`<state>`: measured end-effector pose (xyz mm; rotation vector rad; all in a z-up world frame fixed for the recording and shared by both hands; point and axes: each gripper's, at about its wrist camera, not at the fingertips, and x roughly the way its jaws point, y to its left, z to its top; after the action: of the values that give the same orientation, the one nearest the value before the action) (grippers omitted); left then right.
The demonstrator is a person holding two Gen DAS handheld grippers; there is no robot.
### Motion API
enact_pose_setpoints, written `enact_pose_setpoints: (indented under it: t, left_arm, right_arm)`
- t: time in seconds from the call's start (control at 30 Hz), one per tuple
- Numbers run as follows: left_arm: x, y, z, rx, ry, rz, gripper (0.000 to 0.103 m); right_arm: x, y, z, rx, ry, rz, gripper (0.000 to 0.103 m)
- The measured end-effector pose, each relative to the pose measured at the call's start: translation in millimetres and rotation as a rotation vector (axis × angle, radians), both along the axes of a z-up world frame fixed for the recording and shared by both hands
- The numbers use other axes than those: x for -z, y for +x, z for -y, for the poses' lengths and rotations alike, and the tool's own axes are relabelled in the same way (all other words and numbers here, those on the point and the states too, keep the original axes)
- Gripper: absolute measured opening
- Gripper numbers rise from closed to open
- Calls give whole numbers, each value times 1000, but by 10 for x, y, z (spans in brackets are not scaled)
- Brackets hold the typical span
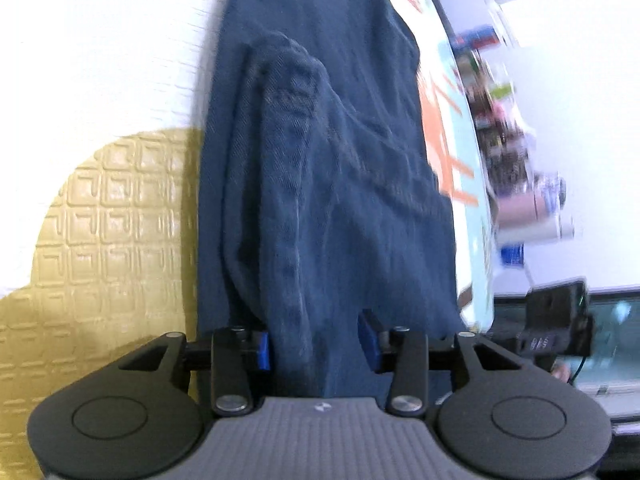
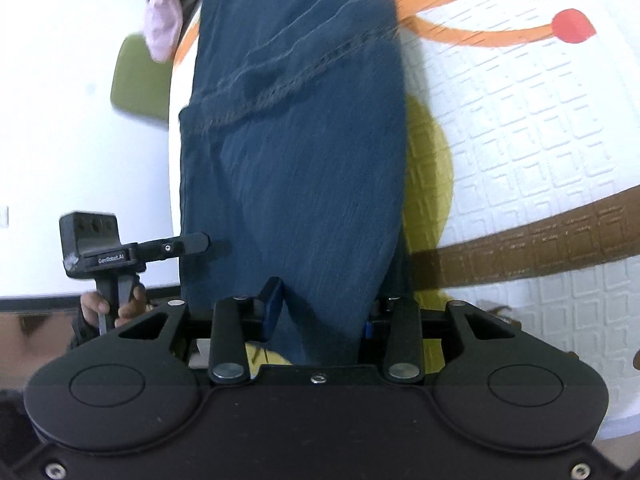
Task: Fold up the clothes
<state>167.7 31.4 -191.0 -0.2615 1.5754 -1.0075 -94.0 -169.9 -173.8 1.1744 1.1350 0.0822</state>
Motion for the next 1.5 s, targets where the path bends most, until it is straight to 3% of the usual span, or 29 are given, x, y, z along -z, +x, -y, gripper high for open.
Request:
enact_pose_setpoints:
  t: [0.17, 0.23, 0.33, 0.73, 1.03, 1.2, 1.43, 1.5]
  left_arm:
    - [-36, -34, 45, -8, -12, 42, 43]
    - [-89, -63, 37, 19, 24, 90, 20]
    - [-135, -22, -96, -7, 43, 88, 13]
    - [-289, -139, -212, -42, 63, 141, 10]
    - [-612, -360, -282, -19, 63, 253, 7]
    - [-636, -462, -426, -57, 86, 239, 7]
    - [-370, -518, -419, -87, 170, 195, 11]
    - [-371, -525, -374, -56, 177, 218, 15]
  right_arm:
    - [62, 23, 12, 33, 15, 7, 38]
    - [41, 28, -7, 19, -2, 20, 37]
    - [3, 11, -3, 16, -10, 42, 31]
    - [-166, 201, -104, -62, -91, 106, 11]
    - [-257, 283, -112, -127, -135, 159, 8]
    - [-315, 343, -118, -190, -165, 182, 8]
    - [-141, 486, -43, -238, -179, 91, 8]
    - [-88, 498, 0, -237, -174, 62, 8]
